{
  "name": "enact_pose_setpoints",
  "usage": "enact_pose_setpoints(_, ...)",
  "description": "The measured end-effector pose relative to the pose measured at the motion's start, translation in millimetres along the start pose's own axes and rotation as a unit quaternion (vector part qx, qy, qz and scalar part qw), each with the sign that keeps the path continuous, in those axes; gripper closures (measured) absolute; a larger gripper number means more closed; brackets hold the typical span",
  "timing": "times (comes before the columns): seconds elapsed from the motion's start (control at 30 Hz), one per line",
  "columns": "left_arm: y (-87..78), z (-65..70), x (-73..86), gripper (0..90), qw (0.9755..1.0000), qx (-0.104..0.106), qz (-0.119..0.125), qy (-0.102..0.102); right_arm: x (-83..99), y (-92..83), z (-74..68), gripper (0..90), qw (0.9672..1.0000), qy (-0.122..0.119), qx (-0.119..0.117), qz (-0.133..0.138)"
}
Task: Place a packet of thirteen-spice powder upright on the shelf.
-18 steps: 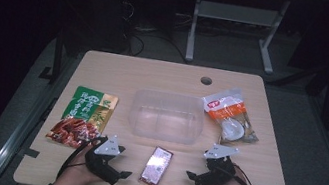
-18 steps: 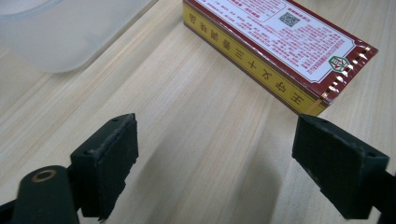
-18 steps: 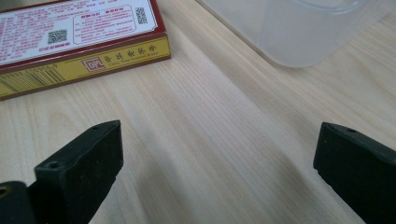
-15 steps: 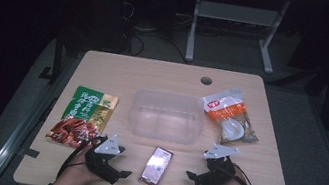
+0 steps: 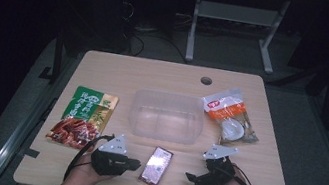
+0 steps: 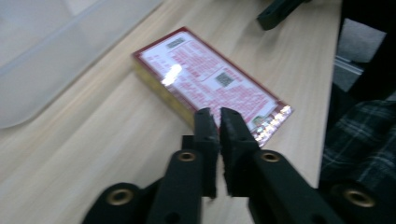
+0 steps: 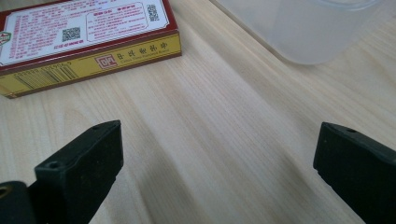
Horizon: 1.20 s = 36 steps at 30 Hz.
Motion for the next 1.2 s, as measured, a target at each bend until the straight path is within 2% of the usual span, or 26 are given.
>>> enact_pose_setpoints(0.03, 1.2, 1.6, -0.9, 89.5, 1.0, 0.004, -0.001, 0.002, -0.1, 0.3, -0.6, 1.1, 1.0, -0.001, 0.002, 0.001)
enact_pose_setpoints(0.17, 9.8, 12.5, -6.0, 89.7, 0.9997, 0.024, 0.001, -0.001, 0.4, 0.3, -0.3, 1.1, 1.0, 0.002, 0.002, 0.0)
enact_pose_setpoints(0.27, 17.6, 20.8, -9.4, 89.7, 0.9993, 0.037, -0.001, 0.004, 1.3, 0.8, 0.1, 1.1, 0.9999, 0.011, 0.001, -0.007)
enact_pose_setpoints(0.63, 51.6, 41.5, -12.9, 89.7, 0.9981, 0.059, -0.013, 0.013, 0.7, 1.1, -1.0, 1.1, 0.9999, 0.01, -0.001, -0.007)
enact_pose_setpoints(0.67, 58.0, 44.8, -11.1, 89.7, 0.9977, 0.061, -0.022, 0.018, 0.2, 1.5, -0.4, 1.1, 0.9999, 0.014, -0.001, -0.006)
enact_pose_setpoints(0.77, 63.9, 48.5, -7.2, 89.7, 0.997, 0.067, -0.033, 0.02, 0.3, 1.7, 0.2, 1.1, 0.9999, 0.015, -0.001, -0.007)
enact_pose_setpoints(0.9, 66.0, 50.9, -2.8, 89.7, 0.9965, 0.065, -0.046, 0.023, -0.1, 0.2, 0.2, 1.1, 0.9999, 0.012, 0.0, -0.004)
enact_pose_setpoints(1.2, 57.5, 44.0, 0.1, 89.7, 0.9972, 0.055, -0.048, 0.014, -0.2, 0.4, 0.3, 1.1, 0.9999, 0.012, 0.003, -0.005)
Point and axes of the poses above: each handheld gripper's, and its own axes: y roughly forward along the jaws, x roughly out of its underside, z roughly to its right, the point moved 6 cm from there along y, roughly forward along the jaws, and after that the axes turned 12 degrees about z, right-handed, at the moved point
